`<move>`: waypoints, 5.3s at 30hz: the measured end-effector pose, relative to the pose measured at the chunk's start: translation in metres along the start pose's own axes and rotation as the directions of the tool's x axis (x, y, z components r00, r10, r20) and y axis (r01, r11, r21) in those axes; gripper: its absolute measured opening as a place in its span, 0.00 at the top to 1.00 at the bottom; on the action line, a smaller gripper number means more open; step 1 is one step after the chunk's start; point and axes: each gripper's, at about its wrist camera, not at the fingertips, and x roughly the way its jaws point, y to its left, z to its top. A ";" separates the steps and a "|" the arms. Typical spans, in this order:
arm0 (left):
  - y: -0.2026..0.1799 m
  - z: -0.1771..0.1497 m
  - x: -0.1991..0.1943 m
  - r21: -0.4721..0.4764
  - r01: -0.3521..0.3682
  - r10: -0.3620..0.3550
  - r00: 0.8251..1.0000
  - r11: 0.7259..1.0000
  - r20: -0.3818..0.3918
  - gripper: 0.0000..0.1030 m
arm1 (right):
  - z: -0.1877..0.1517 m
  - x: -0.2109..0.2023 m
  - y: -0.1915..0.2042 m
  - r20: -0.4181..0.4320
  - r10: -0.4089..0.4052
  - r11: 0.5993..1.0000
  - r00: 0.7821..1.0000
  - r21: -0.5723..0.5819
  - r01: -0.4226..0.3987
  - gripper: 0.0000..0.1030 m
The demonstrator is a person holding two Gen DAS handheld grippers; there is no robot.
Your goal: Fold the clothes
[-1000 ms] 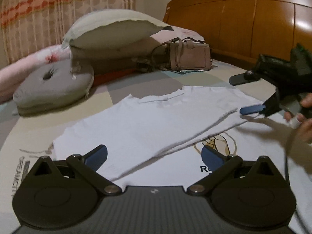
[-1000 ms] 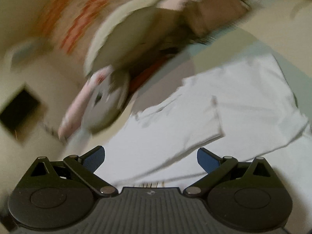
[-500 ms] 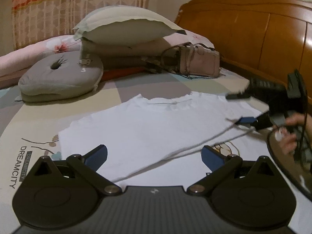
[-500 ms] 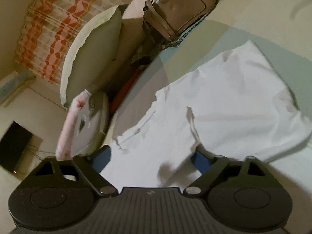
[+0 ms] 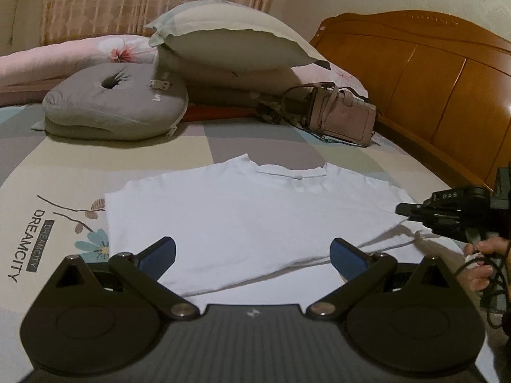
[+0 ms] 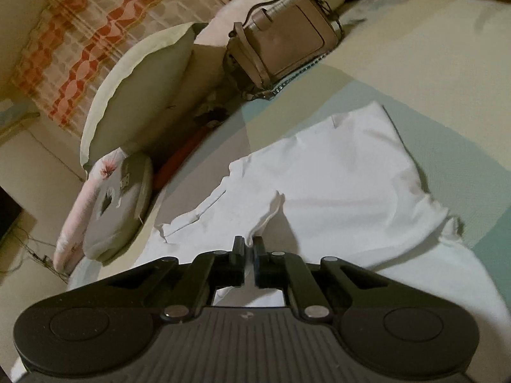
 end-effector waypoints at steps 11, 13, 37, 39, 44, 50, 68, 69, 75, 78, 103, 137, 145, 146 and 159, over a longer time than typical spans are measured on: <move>0.001 -0.001 0.005 0.004 -0.012 0.012 1.000 1.000 -0.028 0.01 | -0.006 -0.014 0.025 0.111 -0.170 0.954 0.979 -0.231 0.192 0.57; 0.000 -0.001 0.007 0.009 -0.018 0.019 0.999 1.000 -0.038 0.01 | -0.008 -0.012 0.041 0.121 -0.142 0.931 0.982 -0.320 0.174 0.48; -0.071 -0.007 -0.083 0.159 0.027 -0.023 0.999 0.987 -0.027 0.01 | -0.128 -0.165 0.044 -0.050 -0.273 0.814 0.961 -0.545 0.203 0.24; -0.086 -0.019 -0.102 0.186 0.035 -0.027 0.999 0.982 -0.042 0.01 | -0.140 -0.167 0.039 -0.061 -0.281 0.810 0.958 -0.550 0.203 0.23; -0.113 -0.063 -0.113 0.216 0.065 -0.039 0.992 0.974 -0.124 0.01 | -0.162 -0.167 0.030 -0.077 -0.281 0.793 0.957 -0.579 0.186 0.09; -0.111 -0.106 -0.089 0.155 0.019 0.017 0.974 0.988 -0.227 0.01 | -0.172 -0.167 0.033 -0.074 -0.272 0.769 0.959 -0.616 0.171 0.00; -0.108 -0.145 -0.114 0.167 -0.004 0.035 0.983 0.986 -0.182 0.01 | -0.175 -0.170 0.030 -0.062 -0.259 0.773 0.964 -0.612 0.168 0.00; -0.109 -0.145 -0.114 0.171 -0.008 0.039 0.983 0.985 -0.181 0.01 | -0.175 -0.170 0.030 -0.061 -0.259 0.772 0.964 -0.612 0.169 0.00; -0.116 -0.143 -0.107 0.196 -0.037 0.075 0.979 0.980 -0.188 0.00 | -0.177 -0.168 0.033 -0.054 -0.278 0.761 0.959 -0.621 0.186 0.00; -0.116 -0.144 -0.106 0.195 -0.041 0.076 0.982 0.980 -0.176 0.00 | -0.179 -0.167 0.035 -0.049 -0.290 0.747 0.956 -0.636 0.194 0.00; -0.144 -0.160 -0.130 0.387 0.021 0.058 0.980 0.922 -0.191 0.00 | -0.206 -0.201 0.066 -0.107 -0.274 0.526 0.956 -0.849 0.056 0.00; -0.187 -0.180 -0.153 0.654 0.153 -0.048 0.983 0.741 -0.176 0.01 | -0.266 -0.229 0.105 0.117 -0.195 -0.049 0.974 -0.993 0.110 0.00; -0.194 -0.180 -0.135 0.736 0.000 0.074 0.995 0.677 -0.068 0.01 | -0.251 -0.233 0.107 0.135 -0.171 0.010 0.976 -0.990 0.138 0.00; -0.193 -0.179 -0.134 0.741 -0.027 0.095 0.994 0.671 -0.051 0.01 | -0.251 -0.234 0.106 0.129 -0.172 0.017 0.977 -0.991 0.134 0.00; -0.189 -0.173 -0.145 0.752 -0.021 0.061 0.998 0.659 -0.026 0.01 | -0.280 -0.203 0.099 0.210 -0.192 -0.073 0.959 -0.977 0.199 0.00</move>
